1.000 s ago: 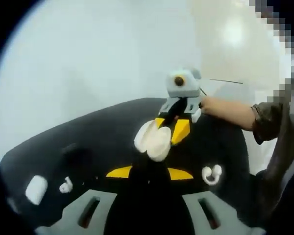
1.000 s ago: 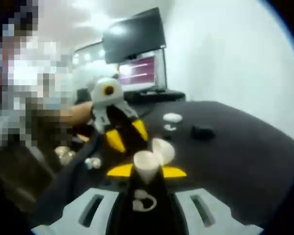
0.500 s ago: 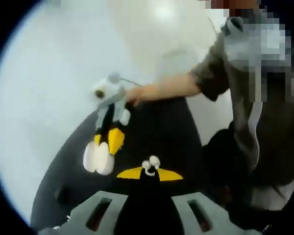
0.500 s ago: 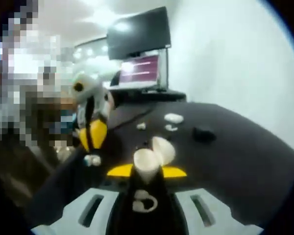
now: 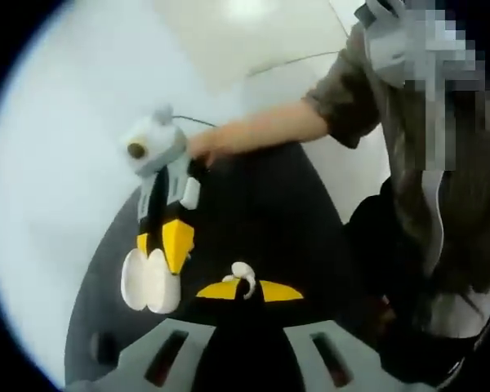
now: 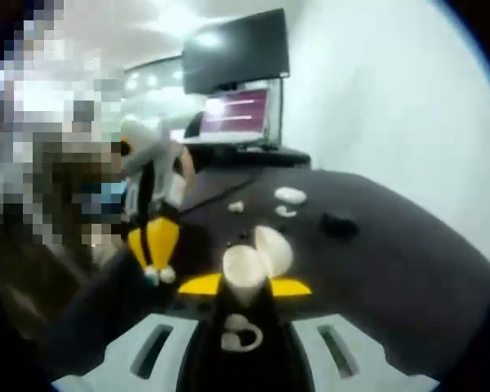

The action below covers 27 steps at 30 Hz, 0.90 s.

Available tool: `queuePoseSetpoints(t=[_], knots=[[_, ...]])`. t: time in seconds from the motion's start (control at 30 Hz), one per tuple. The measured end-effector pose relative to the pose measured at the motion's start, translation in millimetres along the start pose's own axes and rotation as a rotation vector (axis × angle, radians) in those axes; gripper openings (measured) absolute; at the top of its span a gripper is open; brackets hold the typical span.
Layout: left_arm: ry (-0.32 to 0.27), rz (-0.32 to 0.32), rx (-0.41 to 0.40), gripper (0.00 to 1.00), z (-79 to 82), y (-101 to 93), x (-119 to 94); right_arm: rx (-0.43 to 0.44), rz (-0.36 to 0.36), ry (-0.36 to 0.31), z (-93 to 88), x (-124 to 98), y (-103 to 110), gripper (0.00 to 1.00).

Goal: Pick up three earphones and place each one into its charging case using tactile feedback, ensure that each earphone is properly inserted and securely positioned inside the case.

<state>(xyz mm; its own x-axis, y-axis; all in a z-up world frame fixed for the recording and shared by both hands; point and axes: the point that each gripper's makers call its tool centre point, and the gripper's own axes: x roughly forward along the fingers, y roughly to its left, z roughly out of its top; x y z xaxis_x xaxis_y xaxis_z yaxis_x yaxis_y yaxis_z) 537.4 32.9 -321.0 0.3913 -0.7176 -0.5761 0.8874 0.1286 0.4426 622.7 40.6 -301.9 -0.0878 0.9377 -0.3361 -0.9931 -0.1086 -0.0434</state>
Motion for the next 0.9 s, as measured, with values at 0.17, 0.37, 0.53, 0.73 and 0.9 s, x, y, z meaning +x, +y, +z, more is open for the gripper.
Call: queuePoseSetpoints(t=[0.17, 0.37, 0.53, 0.73, 0.9], knots=[[0.021, 0.035, -0.113, 0.03, 6.1, 6.6, -16, 0.007, 0.002, -0.003, 0.1, 0, -1, 0.21], [0.138, 0.181, -0.141, 0.03, -9.3, 36.0, -48, 0.006, 0.001, -0.003, 0.0, 1, 0, 0.21], [0.192, 0.230, -0.247, 0.03, -28.9, 30.3, -46, 0.001, 0.000, -0.002, 0.0, 1, 0, 0.21], [0.139, 0.217, -0.275, 0.04, -19.7, 23.7, -37, 0.005, 0.000, -0.005, -0.1, 1, 0, 0.21], [0.170, 0.220, -0.191, 0.08, -20.0, 26.8, -38, 0.003, -0.001, -0.004, -0.2, 1, -1, 0.21]])
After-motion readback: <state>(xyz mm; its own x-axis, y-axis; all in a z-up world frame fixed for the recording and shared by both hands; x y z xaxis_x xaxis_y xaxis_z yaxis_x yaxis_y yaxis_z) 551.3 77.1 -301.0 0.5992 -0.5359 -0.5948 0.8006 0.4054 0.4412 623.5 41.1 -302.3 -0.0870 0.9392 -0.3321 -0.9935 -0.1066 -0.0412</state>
